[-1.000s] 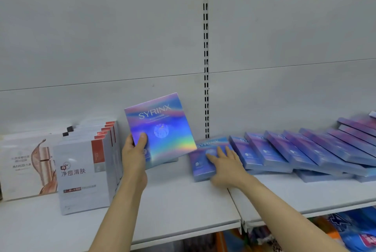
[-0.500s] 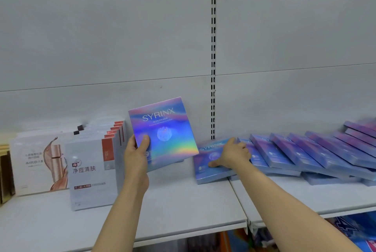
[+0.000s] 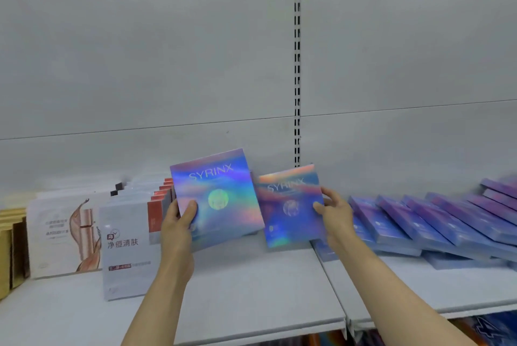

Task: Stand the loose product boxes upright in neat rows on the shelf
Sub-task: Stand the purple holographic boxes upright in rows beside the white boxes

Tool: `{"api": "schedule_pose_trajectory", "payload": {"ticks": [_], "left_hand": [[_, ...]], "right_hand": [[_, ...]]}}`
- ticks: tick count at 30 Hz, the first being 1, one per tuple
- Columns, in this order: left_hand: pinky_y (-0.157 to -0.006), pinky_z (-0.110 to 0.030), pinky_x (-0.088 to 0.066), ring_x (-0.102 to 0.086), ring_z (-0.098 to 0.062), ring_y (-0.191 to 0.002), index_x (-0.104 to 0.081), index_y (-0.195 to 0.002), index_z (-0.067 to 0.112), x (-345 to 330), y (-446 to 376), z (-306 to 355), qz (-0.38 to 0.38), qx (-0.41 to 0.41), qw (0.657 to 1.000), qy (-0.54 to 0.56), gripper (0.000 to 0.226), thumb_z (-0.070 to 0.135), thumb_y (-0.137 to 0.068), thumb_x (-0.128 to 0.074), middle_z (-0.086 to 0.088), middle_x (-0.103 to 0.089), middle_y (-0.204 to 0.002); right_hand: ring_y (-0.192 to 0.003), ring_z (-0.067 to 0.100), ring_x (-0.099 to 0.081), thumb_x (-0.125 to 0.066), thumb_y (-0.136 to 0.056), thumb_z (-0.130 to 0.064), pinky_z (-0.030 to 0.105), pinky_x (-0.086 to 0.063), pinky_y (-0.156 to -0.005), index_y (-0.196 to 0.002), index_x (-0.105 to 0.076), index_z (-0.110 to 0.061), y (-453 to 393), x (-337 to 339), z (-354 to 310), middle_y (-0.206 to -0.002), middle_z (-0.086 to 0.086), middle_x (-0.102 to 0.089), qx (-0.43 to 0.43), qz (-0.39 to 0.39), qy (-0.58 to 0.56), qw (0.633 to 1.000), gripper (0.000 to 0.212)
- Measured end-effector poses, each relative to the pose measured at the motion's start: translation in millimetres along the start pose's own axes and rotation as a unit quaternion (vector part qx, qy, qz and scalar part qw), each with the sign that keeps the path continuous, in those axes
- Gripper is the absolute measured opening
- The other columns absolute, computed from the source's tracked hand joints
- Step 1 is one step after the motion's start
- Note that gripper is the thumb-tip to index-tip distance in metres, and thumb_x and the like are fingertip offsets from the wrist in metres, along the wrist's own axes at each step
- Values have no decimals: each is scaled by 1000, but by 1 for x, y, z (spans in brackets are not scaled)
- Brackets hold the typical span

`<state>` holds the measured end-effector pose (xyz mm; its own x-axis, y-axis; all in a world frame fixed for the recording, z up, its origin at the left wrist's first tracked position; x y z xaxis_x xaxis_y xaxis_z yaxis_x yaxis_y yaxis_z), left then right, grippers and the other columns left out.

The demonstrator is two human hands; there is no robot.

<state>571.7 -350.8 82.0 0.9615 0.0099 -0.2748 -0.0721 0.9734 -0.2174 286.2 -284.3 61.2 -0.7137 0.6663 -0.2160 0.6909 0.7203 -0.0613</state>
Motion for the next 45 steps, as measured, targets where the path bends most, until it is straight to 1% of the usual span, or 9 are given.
{"api": "schedule_pose_trajectory", "payload": {"ticks": [7, 14, 18, 22, 27, 33, 37, 41, 45], "left_hand": [[-82, -40, -42, -59, -19, -92, -70, -109, 28, 24, 6, -14, -6, 1, 1000, 14, 16, 24, -95, -61, 7, -68, -98], [-85, -42, -50, -67, -19, -95, -67, -114, 24, 27, 18, -26, -5, 9, 1000, 5, 19, 22, -97, -59, 4, -73, -106], [-72, -33, -51, -69, -11, -82, -65, -110, 20, 23, 21, -35, 2, 12, 1000, -2, 15, 18, -97, -58, 2, -72, -100], [-65, -19, -55, -69, -3, -77, -65, -111, 19, 22, 21, -42, 2, 19, 1000, -7, 16, 15, -97, -58, 8, -75, -94], [-69, -24, -55, -70, -11, -88, -63, -118, 18, 18, 17, -48, -3, 32, 999, -7, 21, 18, -98, -57, 0, -73, -107], [-65, -15, -53, -70, -5, -87, -59, -124, 16, 11, 8, -58, -9, 43, 999, -24, 26, 16, -98, -58, 1, -72, -111], [-68, -19, -55, -69, -14, -96, -57, -126, 16, 10, -1, -63, -9, 51, 998, -19, 27, 17, -99, -57, -2, -71, -115], [-71, -18, -53, -66, -16, -102, -54, -128, 18, 8, -7, -69, 6, 41, 999, -31, 28, 16, -100, -55, 1, -68, -115], [-92, -33, -53, -62, -21, -114, -54, -130, 21, 8, -12, -80, 1, 42, 998, -54, 29, 20, -101, -55, 1, -66, -120]], "right_hand": [[-87, 29, -66, -51, -90, 10, 49, -57, -85, -122, -60, -19, -35, -25, 23, -109, 19, -68, -5, 12, -18, 1000, 44], [-95, 25, -67, -51, -92, 7, 36, -58, -80, -124, -59, -19, -56, -31, 28, -118, 13, -66, -3, -5, 2, 1000, 42], [-76, 14, -64, -48, -93, 10, 20, -54, -58, -121, -57, -18, -52, -30, 25, -104, 8, -66, 1, -9, -2, 1000, 41], [-104, 25, -65, -50, -92, 7, 41, -56, -89, -122, -59, -23, -60, -26, 29, -120, 6, -66, 28, 6, 3, 1000, 43], [-83, 16, -66, -47, -94, 9, 22, -56, -64, -118, -59, -16, -57, -34, 31, -111, 6, -68, 20, -18, 9, 1000, 37], [-109, 16, -55, -57, -93, 0, 22, -46, -86, -136, -53, -12, -48, -28, 26, -130, 8, -59, 52, -3, 76, 996, 45], [-129, 24, -45, -67, -89, -11, 31, -33, -108, -140, -48, -7, -26, -26, 22, -139, 10, -51, 213, 33, 231, 949, 54], [-123, 18, -48, -63, -91, -22, 28, -36, -106, -136, -54, -7, 11, -52, 32, -133, 5, -56, 366, -66, 291, 882, 47], [-123, 19, -55, -67, -91, -24, 37, -44, -103, -142, -46, -12, 34, -86, 60, -138, 4, -55, 255, -199, 293, 900, 57]]}}
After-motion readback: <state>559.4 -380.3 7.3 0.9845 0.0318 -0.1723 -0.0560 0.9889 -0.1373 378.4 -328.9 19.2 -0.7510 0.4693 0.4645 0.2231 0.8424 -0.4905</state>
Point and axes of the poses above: each hand's wrist, its own y-axis away from the middle knuckle, its own x-axis out of the back of the hand, z = x × y, the point moved 1 cm from there along -y, towards the middle knuckle
